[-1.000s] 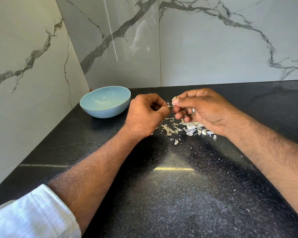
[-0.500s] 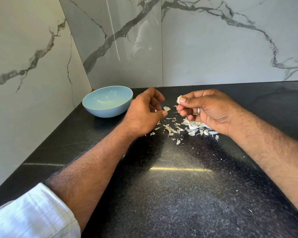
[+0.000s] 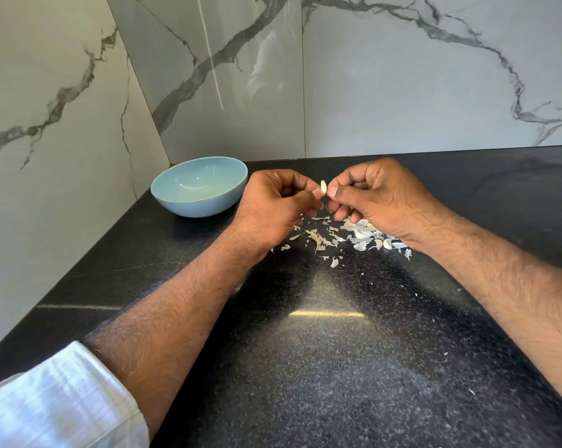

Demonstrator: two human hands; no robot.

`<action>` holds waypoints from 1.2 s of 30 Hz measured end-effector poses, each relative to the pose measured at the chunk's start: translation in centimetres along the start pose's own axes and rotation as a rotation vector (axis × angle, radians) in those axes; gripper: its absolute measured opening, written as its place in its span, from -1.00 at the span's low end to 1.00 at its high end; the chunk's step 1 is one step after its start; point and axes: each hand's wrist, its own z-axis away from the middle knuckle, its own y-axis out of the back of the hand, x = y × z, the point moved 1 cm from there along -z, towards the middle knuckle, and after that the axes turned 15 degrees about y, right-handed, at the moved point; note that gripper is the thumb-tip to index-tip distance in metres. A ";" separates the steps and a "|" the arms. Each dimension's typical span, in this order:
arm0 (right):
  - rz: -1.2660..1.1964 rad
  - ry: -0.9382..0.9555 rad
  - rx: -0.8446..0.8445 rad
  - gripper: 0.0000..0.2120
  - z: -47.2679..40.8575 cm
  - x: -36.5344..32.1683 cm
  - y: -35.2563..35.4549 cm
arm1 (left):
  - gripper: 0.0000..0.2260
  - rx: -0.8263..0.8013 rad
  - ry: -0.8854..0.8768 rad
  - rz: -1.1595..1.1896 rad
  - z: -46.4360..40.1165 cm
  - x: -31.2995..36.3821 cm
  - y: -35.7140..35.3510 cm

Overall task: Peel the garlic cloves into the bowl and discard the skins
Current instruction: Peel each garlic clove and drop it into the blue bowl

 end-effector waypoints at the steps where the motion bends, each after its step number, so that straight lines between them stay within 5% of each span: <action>1: 0.025 0.011 -0.008 -0.94 0.0 0.0 0.1 | -0.93 -0.002 0.007 0.003 0.0 0.0 0.0; 17: 0.200 0.126 -0.084 -0.89 0.4 -1.0 0.1 | -0.81 -0.059 0.061 0.131 0.0 -0.3 0.4; 36: 0.345 0.222 -0.086 -0.87 0.6 -0.5 0.0 | -0.91 -0.106 0.044 0.148 0.4 0.1 -0.2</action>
